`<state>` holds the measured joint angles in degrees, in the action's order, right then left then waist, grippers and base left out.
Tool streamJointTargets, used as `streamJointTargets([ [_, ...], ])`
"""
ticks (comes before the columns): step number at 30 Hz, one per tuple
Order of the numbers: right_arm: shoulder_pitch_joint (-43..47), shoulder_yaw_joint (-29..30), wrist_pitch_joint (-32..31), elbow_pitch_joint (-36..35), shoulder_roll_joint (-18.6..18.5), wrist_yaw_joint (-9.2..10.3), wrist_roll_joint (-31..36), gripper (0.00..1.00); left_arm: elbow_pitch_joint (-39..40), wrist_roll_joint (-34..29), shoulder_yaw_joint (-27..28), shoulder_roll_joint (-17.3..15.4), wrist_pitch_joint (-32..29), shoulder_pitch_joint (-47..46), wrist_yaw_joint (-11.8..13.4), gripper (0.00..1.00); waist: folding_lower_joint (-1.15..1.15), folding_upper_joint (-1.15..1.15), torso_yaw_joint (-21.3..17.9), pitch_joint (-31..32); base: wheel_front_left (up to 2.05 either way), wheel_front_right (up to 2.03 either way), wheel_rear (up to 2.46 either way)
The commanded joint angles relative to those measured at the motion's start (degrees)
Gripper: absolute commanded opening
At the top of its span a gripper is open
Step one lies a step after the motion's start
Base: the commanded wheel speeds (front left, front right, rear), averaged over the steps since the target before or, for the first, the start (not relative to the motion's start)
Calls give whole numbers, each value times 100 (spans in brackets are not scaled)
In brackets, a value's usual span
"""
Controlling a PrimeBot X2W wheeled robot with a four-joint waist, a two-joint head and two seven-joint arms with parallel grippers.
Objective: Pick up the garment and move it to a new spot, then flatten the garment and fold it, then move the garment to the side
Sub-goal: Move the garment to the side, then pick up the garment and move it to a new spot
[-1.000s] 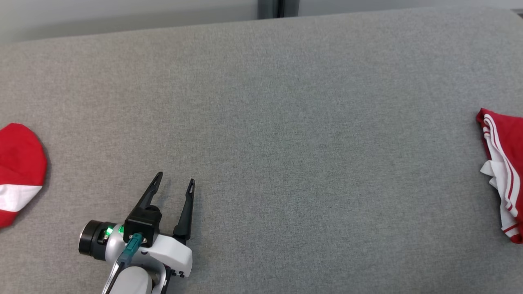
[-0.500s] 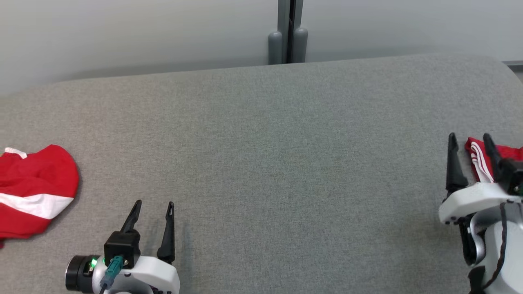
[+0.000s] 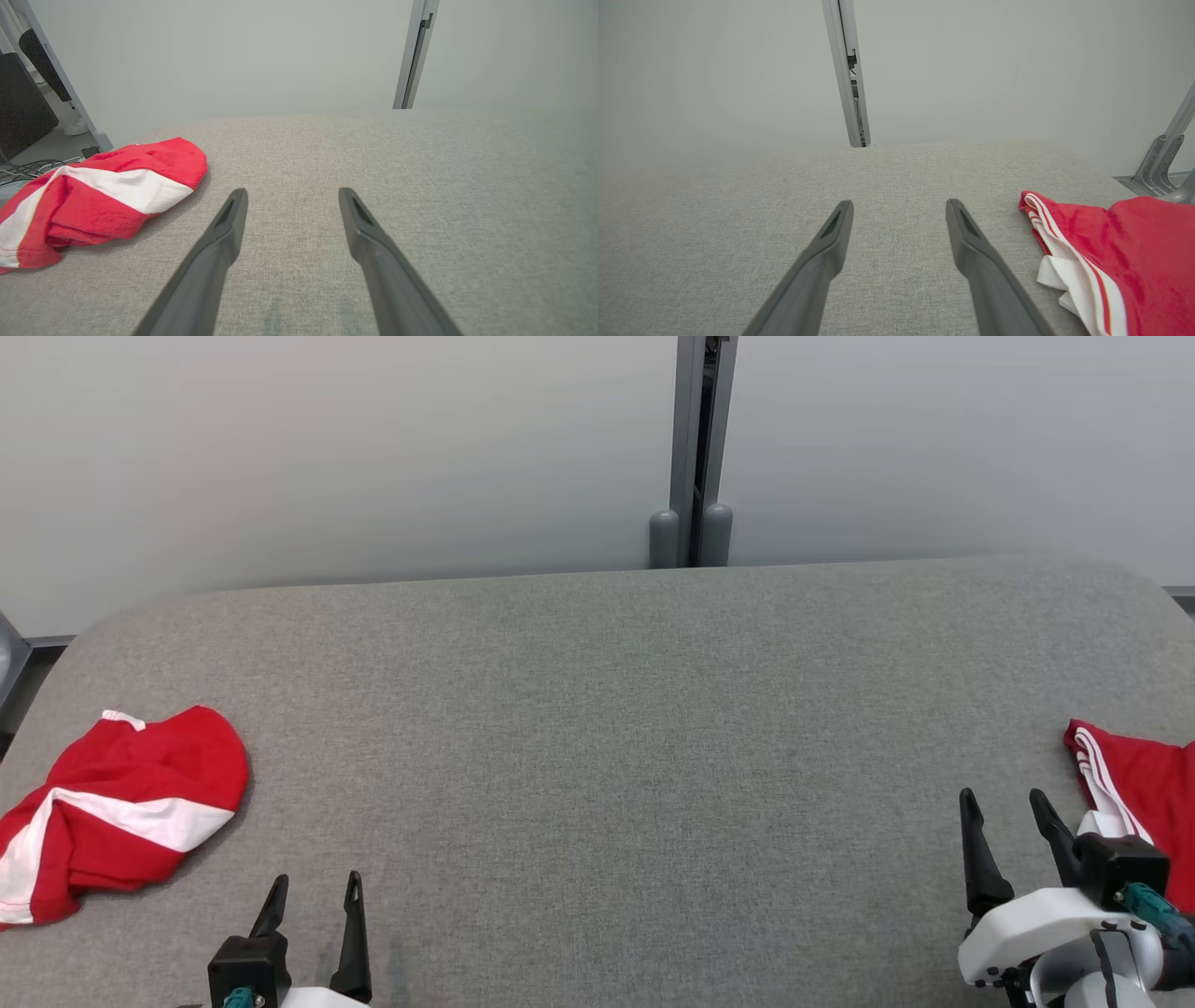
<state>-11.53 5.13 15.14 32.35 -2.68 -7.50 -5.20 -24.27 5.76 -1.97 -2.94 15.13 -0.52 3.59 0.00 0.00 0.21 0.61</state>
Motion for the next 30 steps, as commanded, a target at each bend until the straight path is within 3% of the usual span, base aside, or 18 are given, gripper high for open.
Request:
streamJointTargets([
  [1,57,21,-2,1,-50,2,-25,100,-7,9,18,-11,0,51,27,100,0,0,20,53,0,0,0],
  [23,325,-200,-2,-24,-43,2,-22,100,15,74,208,-6,0,244,67,100,0,0,54,326,0,0,0],
  [30,360,-380,-2,-33,-41,2,-87,100,-17,129,267,-10,0,131,79,100,0,0,367,217,0,0,0],
])
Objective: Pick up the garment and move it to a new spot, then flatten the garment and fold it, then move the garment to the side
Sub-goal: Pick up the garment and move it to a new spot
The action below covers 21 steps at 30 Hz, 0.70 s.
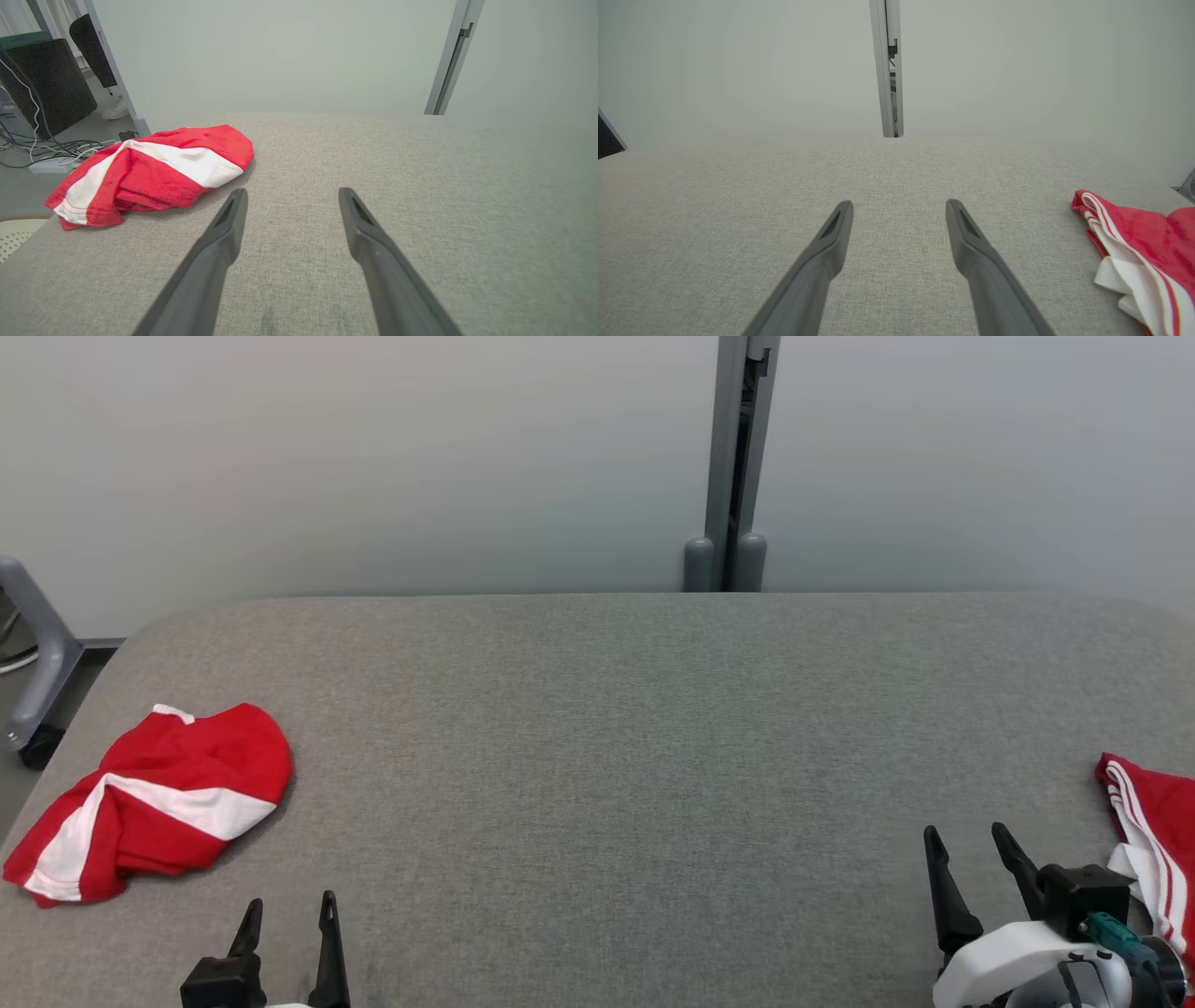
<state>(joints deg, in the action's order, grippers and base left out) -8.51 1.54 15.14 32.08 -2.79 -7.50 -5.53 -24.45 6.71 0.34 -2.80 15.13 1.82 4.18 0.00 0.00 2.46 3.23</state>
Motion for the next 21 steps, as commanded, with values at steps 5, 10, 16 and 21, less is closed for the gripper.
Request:
streamJointTargets([
  [5,81,-223,-2,18,-31,2,-179,100,-43,-60,148,-23,0,-117,-12,100,0,0,766,-93,0,0,0],
  [10,95,-383,-2,12,-32,2,-276,100,-57,-131,285,-39,0,-88,-49,100,0,0,1263,-95,0,0,0],
  [16,94,-577,-2,-58,-31,2,-376,100,-103,-221,499,-84,0,-27,-96,100,0,0,2049,-104,0,0,0],
  [21,58,-736,-2,-103,-31,2,-472,100,-108,-241,682,-112,1,20,-126,100,0,0,2588,-120,0,0,0],
])
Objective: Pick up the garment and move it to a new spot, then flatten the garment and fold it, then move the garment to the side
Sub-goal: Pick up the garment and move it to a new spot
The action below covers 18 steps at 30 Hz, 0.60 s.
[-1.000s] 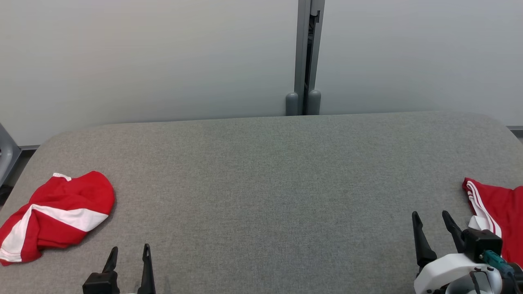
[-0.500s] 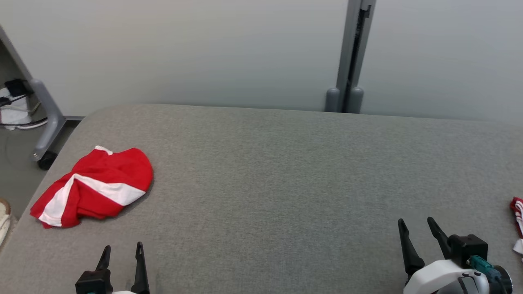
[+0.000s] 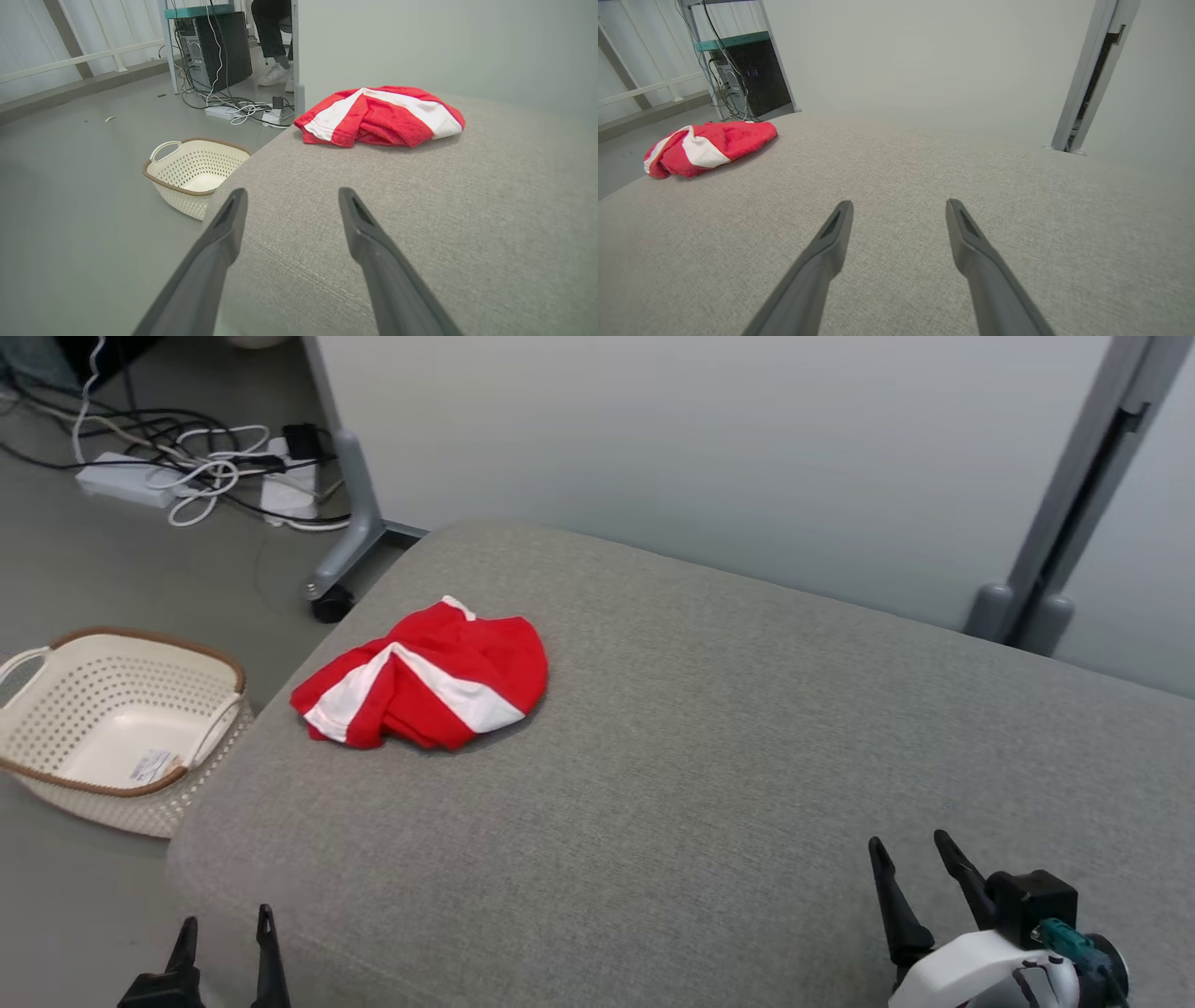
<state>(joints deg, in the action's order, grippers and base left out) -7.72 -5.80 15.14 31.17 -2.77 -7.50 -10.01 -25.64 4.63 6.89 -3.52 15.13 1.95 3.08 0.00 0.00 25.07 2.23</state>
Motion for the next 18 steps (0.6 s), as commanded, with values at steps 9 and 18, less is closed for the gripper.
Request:
streamJointTargets([
  [9,-412,-447,-2,106,-38,2,-84,100,249,169,417,19,0,187,35,100,0,0,498,-252,0,0,0],
  [18,-283,-307,-2,57,-40,2,14,100,-41,359,430,50,1,-147,-406,100,0,0,466,-313,0,0,0],
])
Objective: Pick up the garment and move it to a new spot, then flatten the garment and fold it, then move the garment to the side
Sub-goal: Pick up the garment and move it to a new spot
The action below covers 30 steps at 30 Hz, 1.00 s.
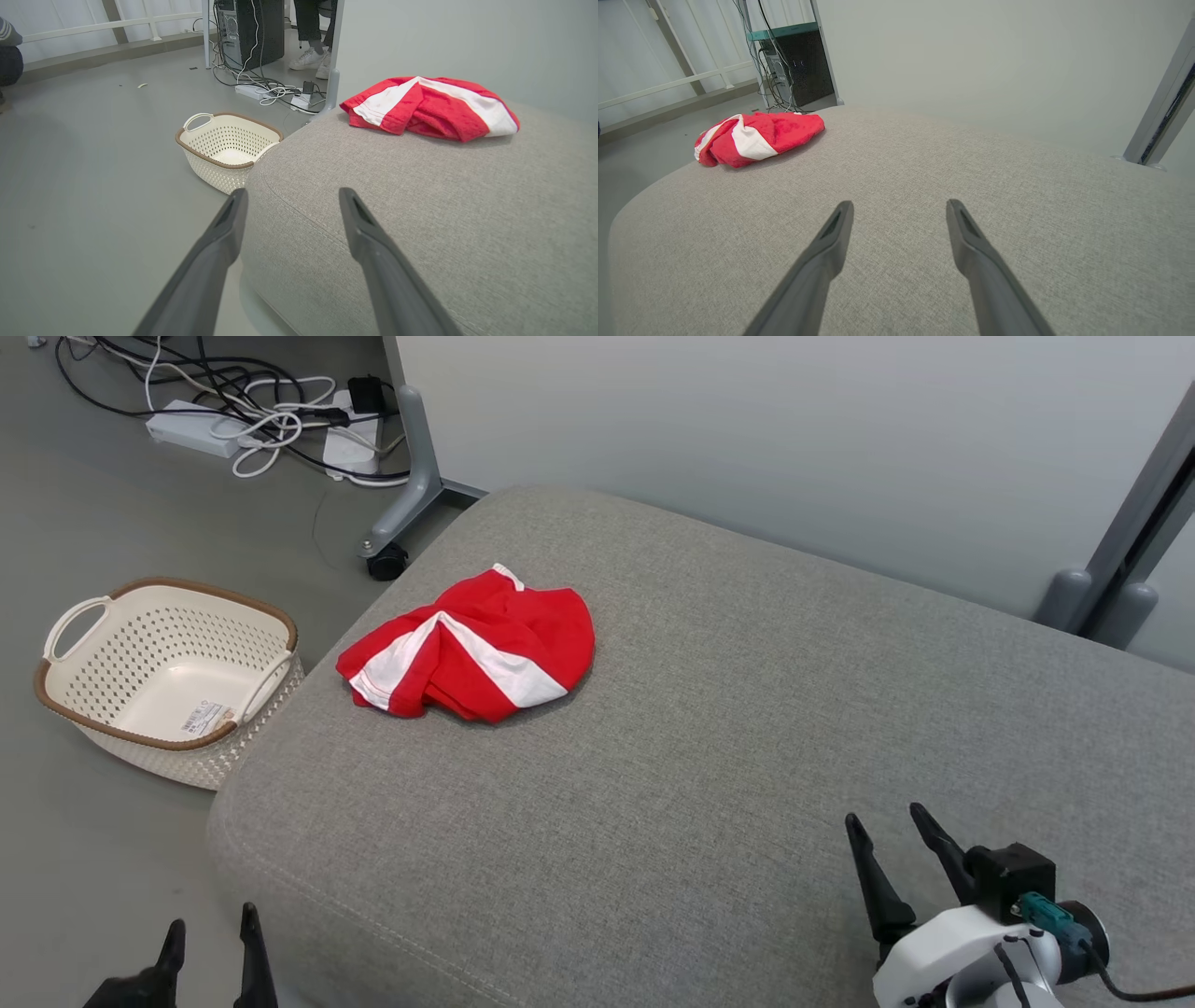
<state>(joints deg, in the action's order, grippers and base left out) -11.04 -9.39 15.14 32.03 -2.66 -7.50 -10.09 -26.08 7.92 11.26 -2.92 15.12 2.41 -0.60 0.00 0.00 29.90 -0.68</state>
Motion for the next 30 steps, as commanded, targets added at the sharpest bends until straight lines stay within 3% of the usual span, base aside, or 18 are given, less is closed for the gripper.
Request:
streamJointTargets([
  [1,78,109,-2,-56,-50,2,57,100,-81,46,-13,-13,2,-306,-101,100,0,0,-29,-54,0,0,0],
  [9,-228,125,-2,-428,-51,2,531,100,-803,189,1,-19,1,-1509,-504,100,0,0,-605,-814,0,0,0],
  [20,-756,13,-2,-987,-278,2,887,100,-2068,114,-40,-530,2,-3386,-638,100,0,0,-1373,-1883,0,0,0],
  [30,-929,129,-2,-1234,-411,2,853,100,-3693,-109,81,-1128,1,-4405,267,100,0,0,-1914,-2379,0,0,0],
])
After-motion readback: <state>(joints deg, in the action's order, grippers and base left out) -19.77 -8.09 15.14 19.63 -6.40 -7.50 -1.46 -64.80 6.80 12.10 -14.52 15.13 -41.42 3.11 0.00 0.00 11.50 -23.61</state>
